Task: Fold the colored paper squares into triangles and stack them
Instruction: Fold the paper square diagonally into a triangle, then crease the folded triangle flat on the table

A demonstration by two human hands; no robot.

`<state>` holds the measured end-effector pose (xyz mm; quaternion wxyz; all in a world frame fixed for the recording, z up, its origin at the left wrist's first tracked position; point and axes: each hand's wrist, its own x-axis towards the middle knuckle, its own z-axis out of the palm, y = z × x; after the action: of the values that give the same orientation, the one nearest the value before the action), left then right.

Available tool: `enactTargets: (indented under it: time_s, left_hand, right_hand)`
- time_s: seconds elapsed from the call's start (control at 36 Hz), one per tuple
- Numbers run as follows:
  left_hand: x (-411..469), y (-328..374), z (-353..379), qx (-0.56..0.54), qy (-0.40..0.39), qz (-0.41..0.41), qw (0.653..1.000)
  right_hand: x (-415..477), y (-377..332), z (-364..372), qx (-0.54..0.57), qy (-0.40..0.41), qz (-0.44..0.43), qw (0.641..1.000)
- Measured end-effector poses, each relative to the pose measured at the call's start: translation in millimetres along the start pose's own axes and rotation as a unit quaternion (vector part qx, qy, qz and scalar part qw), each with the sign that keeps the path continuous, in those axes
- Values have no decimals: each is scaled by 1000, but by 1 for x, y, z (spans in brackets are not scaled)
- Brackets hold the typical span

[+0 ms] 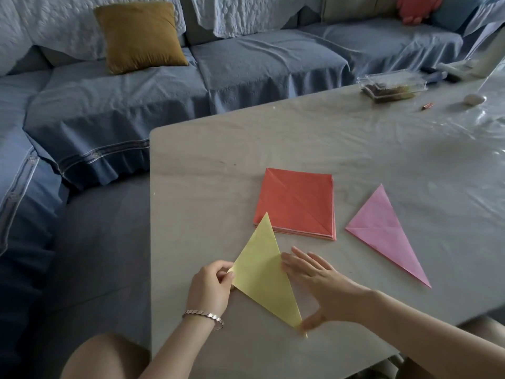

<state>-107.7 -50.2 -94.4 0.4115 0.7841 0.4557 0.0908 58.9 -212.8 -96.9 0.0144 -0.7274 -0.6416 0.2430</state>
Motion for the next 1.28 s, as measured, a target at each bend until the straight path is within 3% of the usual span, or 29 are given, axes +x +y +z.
enactTargets:
  time_s: [0.17, 0.25, 0.33, 0.42, 0.53, 0.67, 0.75, 0.83, 0.89, 1.0, 1.14, 1.28]
  left_hand:
    - [-5, -1, 0, -27, 32, 10, 999]
    - [-10, 2, 0, -86, 67, 40, 993]
    - [-16, 13, 2, -179, 70, 69, 979]
    - [-20, 34, 7, -245, 60, 96, 963]
    - [-13, 57, 16, -226, 17, 121, 966]
    - [13, 67, 23, -100, 40, 132, 985]
    - [30, 72, 25, -51, 43, 97, 993]
    - [44, 78, 27, -6, 32, 53, 998]
    - [50, 84, 29, 11, 22, 30, 999]
    - [61, 90, 30, 21, -7, -12, 1000]
    - [63, 94, 31, -13, -33, -41, 999]
    - [62, 95, 32, -54, -20, -40, 998]
  right_hand:
    - [-9, -5, -1, 26, -21, 5, 999]
    - [-12, -11, -3, 164, 49, 49, 984]
    - [-8, -18, -4, 355, 186, 94, 911]
    - [-5, -27, -11, 536, 295, 104, 784]
    - [-8, -18, -21, 534, 393, 181, 727]
    - [-33, 36, -36, 429, 452, 278, 731]
    - [-54, 69, -43, 347, 447, 330, 756]
    - [-65, 89, -44, 231, 325, 432, 809]
    - [-65, 91, -44, 146, 271, 471, 826]
    - [-45, 72, -46, 91, 283, 403, 866]
    - [-7, 43, -40, 129, 242, 246, 930]
    - [10, 35, -28, 52, 215, 221, 950]
